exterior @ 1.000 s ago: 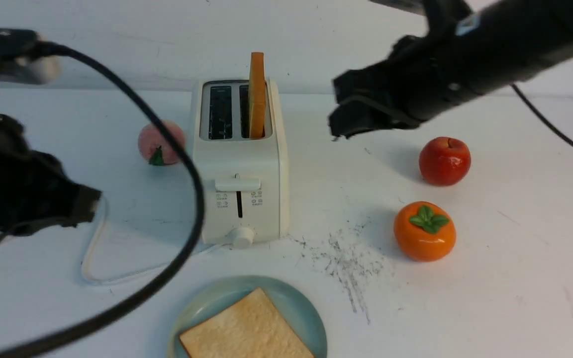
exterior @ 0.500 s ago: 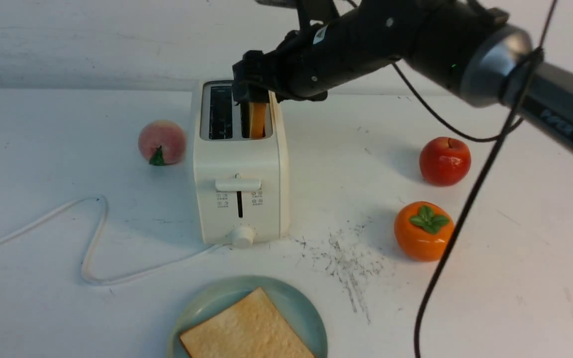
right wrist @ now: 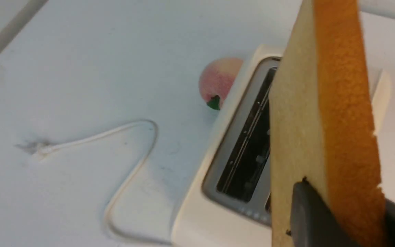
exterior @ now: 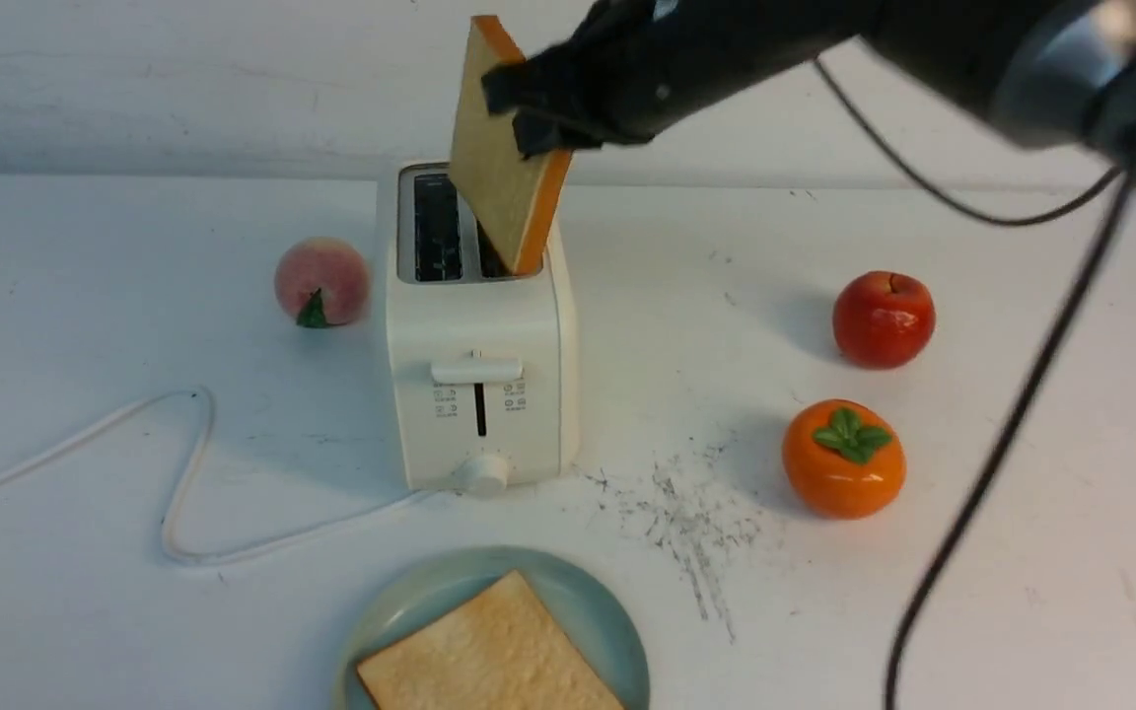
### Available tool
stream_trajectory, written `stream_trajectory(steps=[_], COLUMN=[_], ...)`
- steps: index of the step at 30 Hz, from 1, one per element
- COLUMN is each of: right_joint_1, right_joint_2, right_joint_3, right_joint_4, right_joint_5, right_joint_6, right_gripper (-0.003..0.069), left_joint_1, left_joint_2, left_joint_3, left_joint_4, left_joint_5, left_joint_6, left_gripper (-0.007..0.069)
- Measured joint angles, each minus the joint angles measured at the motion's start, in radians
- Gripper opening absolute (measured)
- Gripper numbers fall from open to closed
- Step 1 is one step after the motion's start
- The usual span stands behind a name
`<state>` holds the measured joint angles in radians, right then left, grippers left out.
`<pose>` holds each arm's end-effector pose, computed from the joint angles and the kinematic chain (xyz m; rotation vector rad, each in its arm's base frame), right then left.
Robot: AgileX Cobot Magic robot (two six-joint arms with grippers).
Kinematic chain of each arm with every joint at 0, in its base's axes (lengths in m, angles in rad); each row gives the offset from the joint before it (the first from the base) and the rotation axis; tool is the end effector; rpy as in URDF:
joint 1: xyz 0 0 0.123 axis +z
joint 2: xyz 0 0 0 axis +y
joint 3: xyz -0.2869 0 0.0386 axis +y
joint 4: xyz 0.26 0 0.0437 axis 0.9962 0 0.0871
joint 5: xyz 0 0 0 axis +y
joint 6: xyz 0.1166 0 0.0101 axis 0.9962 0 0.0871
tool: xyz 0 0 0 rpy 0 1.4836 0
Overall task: Take toasted bread from bread machine on white table place on plate.
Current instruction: 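Grasp the toast slice in the toaster and pull it up out of the slot with the right gripper, then place the held slice of bread on top of the slice on the plate with the right gripper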
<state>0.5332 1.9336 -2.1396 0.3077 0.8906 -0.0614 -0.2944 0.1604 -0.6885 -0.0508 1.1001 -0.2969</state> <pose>0.3984 0.2672 0.4117 -0.5722 2.1205 0.6389 0.0262 -0.0135 0.3212 0.0019 2.0819 -0.4250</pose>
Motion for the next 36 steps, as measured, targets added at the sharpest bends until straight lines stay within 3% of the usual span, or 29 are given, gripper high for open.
stream_trajectory(steps=[5,8,13,17,24,32,36], right_joint_1=[0.000,0.000,0.000,0.001,0.001,0.001,0.001], right_joint_2=[-0.190,-0.241,-0.248,-0.239,-0.163,-0.045,0.002], right_joint_3=[-0.017,0.038,0.229,0.504,0.711,0.720,0.722], right_joint_4=[0.027,0.101,0.271,0.434,0.610,0.642,0.641], right_joint_5=[0.301,0.358,0.363,0.358,0.337,0.299,0.222], right_joint_6=[-0.058,-0.134,-0.220,-0.414,-0.675,-0.696,-0.697], right_gripper=[0.0105,0.0105,0.0105,0.0105,0.0105,0.0109,0.0152], left_joint_1=[0.000,0.000,0.000,0.000,0.000,0.000,0.000], left_joint_2=[0.000,0.000,0.000,0.000,0.000,0.000,0.000], left_joint_3=[0.000,0.001,0.001,0.001,0.012,0.084,0.107], left_joint_4=[0.010,0.025,0.043,0.051,0.051,0.039,0.029], left_joint_5=[-0.067,-0.119,-0.156,-0.155,-0.153,-0.152,-0.148], left_joint_6=[0.000,0.002,0.002,0.002,0.002,0.002,0.002], left_gripper=[-0.0014,-0.0014,-0.0014,-0.0014,-0.0014,-0.0014,-0.0014])
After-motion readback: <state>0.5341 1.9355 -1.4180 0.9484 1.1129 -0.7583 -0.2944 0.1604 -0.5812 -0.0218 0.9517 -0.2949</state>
